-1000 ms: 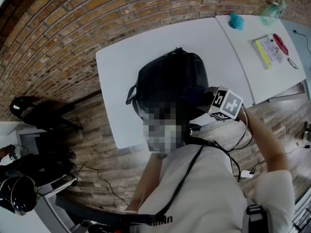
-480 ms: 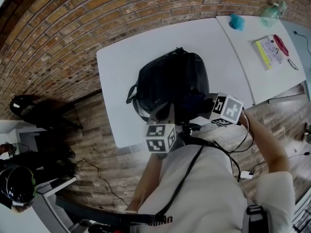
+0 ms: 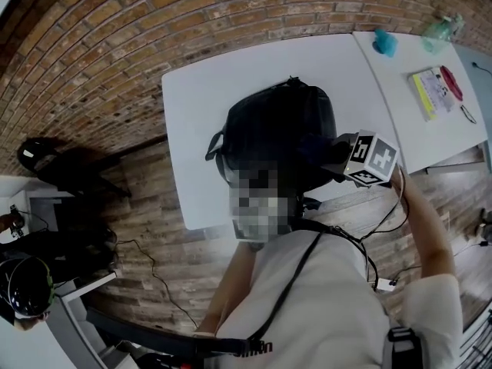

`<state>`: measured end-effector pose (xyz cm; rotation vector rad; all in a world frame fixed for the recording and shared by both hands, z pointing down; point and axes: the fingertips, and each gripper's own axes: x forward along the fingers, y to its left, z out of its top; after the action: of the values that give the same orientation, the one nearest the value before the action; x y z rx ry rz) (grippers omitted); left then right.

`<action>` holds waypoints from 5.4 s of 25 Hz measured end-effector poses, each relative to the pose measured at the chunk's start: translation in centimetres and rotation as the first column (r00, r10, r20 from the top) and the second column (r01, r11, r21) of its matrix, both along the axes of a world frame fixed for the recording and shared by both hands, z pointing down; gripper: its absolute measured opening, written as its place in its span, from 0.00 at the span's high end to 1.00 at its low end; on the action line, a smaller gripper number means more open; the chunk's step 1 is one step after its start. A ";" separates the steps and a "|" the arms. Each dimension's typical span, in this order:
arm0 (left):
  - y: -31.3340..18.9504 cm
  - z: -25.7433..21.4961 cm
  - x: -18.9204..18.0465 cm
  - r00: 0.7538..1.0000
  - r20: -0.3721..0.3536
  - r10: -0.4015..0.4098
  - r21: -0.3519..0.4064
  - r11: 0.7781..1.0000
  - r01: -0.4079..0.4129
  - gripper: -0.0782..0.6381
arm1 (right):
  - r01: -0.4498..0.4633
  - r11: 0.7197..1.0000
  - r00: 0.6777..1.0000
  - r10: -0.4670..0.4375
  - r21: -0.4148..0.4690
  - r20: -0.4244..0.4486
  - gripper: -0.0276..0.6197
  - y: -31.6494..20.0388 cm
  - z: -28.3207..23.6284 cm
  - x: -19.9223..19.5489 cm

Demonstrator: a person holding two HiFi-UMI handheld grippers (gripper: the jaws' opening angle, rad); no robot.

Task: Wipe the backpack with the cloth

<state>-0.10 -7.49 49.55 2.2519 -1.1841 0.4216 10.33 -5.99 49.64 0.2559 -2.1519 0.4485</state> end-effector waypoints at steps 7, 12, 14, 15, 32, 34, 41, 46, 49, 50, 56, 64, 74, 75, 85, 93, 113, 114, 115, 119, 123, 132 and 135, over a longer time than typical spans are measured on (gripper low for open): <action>-0.1 -0.1 -0.5 1.000 0.002 -0.004 0.001 1.000 0.004 0.89 | -0.221 0.956 0.975 0.213 0.192 0.062 0.85 -12.5 -4.6 0.4; -0.3 -0.1 -0.9 1.000 -0.003 -0.016 0.001 1.000 0.016 0.89 | -0.259 0.928 0.962 0.273 0.268 -0.015 0.85 -18.4 -3.9 -0.6; -0.4 0.0 -1.2 1.000 -0.003 -0.023 -0.002 1.000 0.023 0.89 | -0.258 0.923 0.957 0.284 0.285 -0.054 0.85 -19.9 -3.1 -0.8; -0.4 0.0 -1.3 1.000 -0.002 -0.025 -0.005 1.000 0.025 0.89 | -0.256 0.922 0.954 0.289 0.289 -0.077 0.85 -20.4 -2.6 -0.9; -1.1 0.2 -2.7 0.999 0.000 -0.034 -0.008 0.999 0.034 0.89 | -0.144 0.942 0.941 0.226 0.304 -0.253 0.85 -19.5 0.9 -1.8; -1.1 0.1 -2.9 0.999 -0.002 -0.036 -0.008 0.999 0.036 0.89 | -0.127 0.947 0.944 0.206 0.294 -0.257 0.85 -18.8 0.9 -2.1; -1.0 0.0 -2.8 0.999 -0.011 -0.038 -0.008 0.999 0.038 0.89 | -0.067 0.965 0.954 0.136 0.253 -0.267 0.85 -16.4 1.1 -2.6; -0.9 0.1 -2.8 0.999 -0.012 -0.039 -0.013 0.999 0.039 0.89 | -0.045 0.971 0.960 0.107 0.234 -0.258 0.85 -14.9 1.0 -2.8; -1.0 0.1 -2.7 0.999 -0.012 -0.039 -0.014 0.999 0.039 0.89 | -0.030 0.973 0.964 0.089 0.227 -0.251 0.85 -14.1 0.9 -2.8; -1.0 0.1 -2.7 0.999 -0.012 -0.039 -0.015 0.999 0.039 0.89 | -0.025 0.974 0.965 0.081 0.224 -0.248 0.85 -13.8 0.9 -2.9; -0.9 0.2 -2.4 0.999 -0.013 -0.036 -0.016 0.999 0.036 0.89 | -0.003 0.978 0.972 0.052 0.208 -0.231 0.85 -11.9 0.7 -2.9; -0.8 0.4 -2.2 0.999 -0.009 -0.037 -0.024 0.999 0.037 0.89 | 0.068 0.975 0.971 -0.017 0.211 -0.237 0.85 -9.3 0.3 -3.1; -0.7 0.5 -2.3 0.999 -0.004 -0.044 -0.024 0.999 0.044 0.89 | 0.130 0.977 0.965 -0.087 0.167 -0.246 0.85 -6.2 0.4 -3.5; -0.6 0.5 -2.3 0.999 -0.005 -0.044 -0.025 0.999 0.044 0.89 | 0.136 0.978 0.965 -0.095 0.159 -0.245 0.85 -5.8 0.4 -3.6; -0.6 0.6 -2.2 0.998 -0.011 -0.054 -0.025 0.998 0.054 0.89 | 0.232 0.969 0.946 -0.204 0.089 -0.252 0.85 -1.7 1.1 -4.2; -0.2 0.6 -2.5 0.998 -0.014 -0.067 -0.029 0.997 0.066 0.89 | 0.287 0.958 0.926 -0.272 0.020 -0.264 0.85 1.5 1.7 -4.4; 1.2 0.3 -4.0 0.991 -0.011 -0.134 -0.029 0.991 0.133 0.89 | 0.206 0.971 0.966 -0.181 0.123 -0.187 0.85 -4.8 -2.8 -5.5; 1.3 0.2 -4.0 0.990 -0.011 -0.138 -0.028 0.990 0.138 0.89 | 0.181 0.972 0.971 -0.152 0.148 -0.186 0.85 -6.4 -3.2 -5.6; 1.4 0.1 -3.9 0.990 -0.011 -0.143 -0.027 0.989 0.143 0.89 | 0.153 0.974 0.975 -0.123 0.165 -0.183 0.85 -8.0 -3.4 -5.6; 1.9 -0.2 -3.7 0.985 -0.010 -0.172 -0.026 0.985 0.172 0.89 | 0.041 0.980 0.983 -0.005 0.193 -0.184 0.85 -13.4 -3.2 -5.6; 2.4 -0.5 -3.6 0.978 -0.015 -0.207 -0.025 0.978 0.206 0.89 | -0.006 0.975 0.969 0.062 0.224 -0.240 0.85 -17.0 -1.8 -5.3; 2.5 -0.9 -5.4 0.979 -0.024 -0.201 -0.023 0.979 0.201 0.89 | -0.049 0.972 0.929 0.130 0.231 -0.347 0.85 -19.7 1.2 -5.2; 2.1 -0.9 -6.6 0.986 -0.019 -0.166 -0.021 0.986 0.165 0.89 | -0.070 0.974 0.919 0.146 0.214 -0.366 0.85 -19.8 2.0 -5.1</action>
<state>-6.68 -5.35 48.69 2.1159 -1.3385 0.3422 5.25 -25.80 51.62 0.5325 -1.8034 0.2233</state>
